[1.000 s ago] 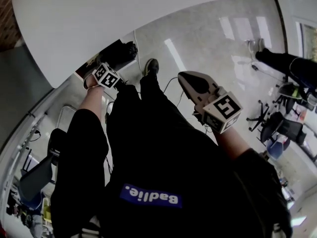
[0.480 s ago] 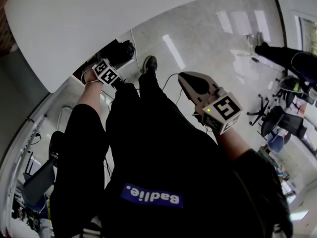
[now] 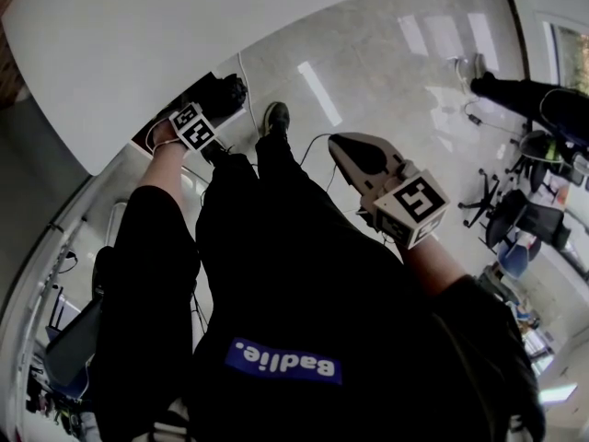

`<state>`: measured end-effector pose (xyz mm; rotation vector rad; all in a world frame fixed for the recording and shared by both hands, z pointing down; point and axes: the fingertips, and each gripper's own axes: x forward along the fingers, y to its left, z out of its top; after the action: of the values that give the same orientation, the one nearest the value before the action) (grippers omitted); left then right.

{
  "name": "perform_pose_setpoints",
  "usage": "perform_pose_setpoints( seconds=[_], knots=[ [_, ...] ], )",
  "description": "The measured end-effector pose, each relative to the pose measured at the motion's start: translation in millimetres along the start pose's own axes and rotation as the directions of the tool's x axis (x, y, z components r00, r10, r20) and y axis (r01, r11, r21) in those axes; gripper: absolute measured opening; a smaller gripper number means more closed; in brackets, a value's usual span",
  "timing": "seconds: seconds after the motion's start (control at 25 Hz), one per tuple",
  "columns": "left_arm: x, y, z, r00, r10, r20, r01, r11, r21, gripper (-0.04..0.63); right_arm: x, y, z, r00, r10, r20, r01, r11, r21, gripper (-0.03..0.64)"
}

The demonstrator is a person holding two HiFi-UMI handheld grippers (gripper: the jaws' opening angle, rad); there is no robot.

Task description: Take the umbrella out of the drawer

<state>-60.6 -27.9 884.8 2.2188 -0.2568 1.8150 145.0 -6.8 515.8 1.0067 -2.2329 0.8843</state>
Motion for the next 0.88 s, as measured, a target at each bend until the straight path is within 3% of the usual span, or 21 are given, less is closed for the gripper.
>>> perform_pose_setpoints(
  seconds=[0.24,0.56,0.88],
  knots=[
    [-3,0,-1,0.998,0.057,0.009,-0.057,0.998,-0.036,0.227,-3,0,2,1.0,-0.016,0.013,0.016,1.0,-0.008,0.028],
    [-32,0,8,0.992,0.106,0.065,-0.099,0.989,-0.106,0.225,-5,6,18,0.999,0.003,0.046,0.0,0.999,-0.048,0.028],
    [-84,-33,29,0.983,0.121,0.14,-0.101,0.985,-0.139,0.225,-17,16,42,0.993,0.042,0.113,-0.033,0.996,-0.084,0.029]
  ],
)
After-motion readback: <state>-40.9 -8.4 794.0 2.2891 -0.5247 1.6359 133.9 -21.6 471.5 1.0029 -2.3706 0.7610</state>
